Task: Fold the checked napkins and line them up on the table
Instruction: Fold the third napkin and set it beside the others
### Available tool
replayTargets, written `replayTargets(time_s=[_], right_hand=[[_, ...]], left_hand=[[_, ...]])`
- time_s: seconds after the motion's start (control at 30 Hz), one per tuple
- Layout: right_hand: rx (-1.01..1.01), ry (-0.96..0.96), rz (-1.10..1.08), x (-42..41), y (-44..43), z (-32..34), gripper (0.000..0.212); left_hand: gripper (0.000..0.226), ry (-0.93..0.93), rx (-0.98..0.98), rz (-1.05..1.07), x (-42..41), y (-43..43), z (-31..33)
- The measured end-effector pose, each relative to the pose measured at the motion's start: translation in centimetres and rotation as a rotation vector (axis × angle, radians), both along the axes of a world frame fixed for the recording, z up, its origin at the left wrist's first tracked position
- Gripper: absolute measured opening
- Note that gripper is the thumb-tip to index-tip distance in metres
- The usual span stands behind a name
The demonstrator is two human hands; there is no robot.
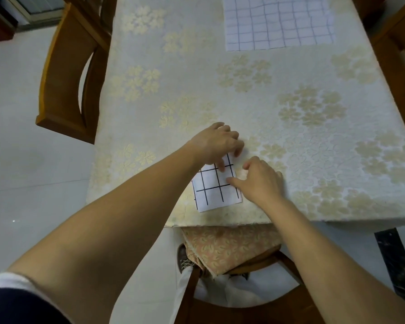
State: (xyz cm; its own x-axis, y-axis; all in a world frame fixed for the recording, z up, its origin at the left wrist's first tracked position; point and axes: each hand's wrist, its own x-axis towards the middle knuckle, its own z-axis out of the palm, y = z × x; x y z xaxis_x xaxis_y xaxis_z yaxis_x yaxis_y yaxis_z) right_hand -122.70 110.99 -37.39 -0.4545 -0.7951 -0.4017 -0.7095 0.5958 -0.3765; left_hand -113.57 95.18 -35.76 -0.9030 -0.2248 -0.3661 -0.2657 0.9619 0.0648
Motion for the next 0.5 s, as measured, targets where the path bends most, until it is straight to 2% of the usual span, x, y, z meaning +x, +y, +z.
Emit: replayTargets(time_s=[0.17,0.23,0.33,0.4,0.47,0.5], right_hand=[[0.015,0.000,0.032,1.1,-0.4,-0.2,0.045],[0.029,-0.022,0.053,0.6,-0.6,-0.2,0.037],[-0.023,-0.331,-0.010,-2.4,-1.1,0.4,0.027],[-0.110,-0.481,-0.142,-4.9,-1.4,0.9,0.022],[-0.199,-0.507,-0.285,-6.6,-1.8,0.8,0.026],[-0.223,-0.446,-0.324,-7.0,-2.0,0.5,0.032]], left_hand=[[0.050,-0.002,-0.021,0.009,0.3,-0.5,0.2],[0.040,0.005,0.049,0.090,0.5,-1.0,0.5],[0.021,0.018,0.266,0.354,1.6,-2.1,1.5],[0.021,0.113,0.441,0.568,2.6,-2.4,1.6],[0.024,0.225,0.561,0.764,3.5,-1.7,0.8],[0.025,0.250,0.572,0.835,3.7,-1.2,0.1]])
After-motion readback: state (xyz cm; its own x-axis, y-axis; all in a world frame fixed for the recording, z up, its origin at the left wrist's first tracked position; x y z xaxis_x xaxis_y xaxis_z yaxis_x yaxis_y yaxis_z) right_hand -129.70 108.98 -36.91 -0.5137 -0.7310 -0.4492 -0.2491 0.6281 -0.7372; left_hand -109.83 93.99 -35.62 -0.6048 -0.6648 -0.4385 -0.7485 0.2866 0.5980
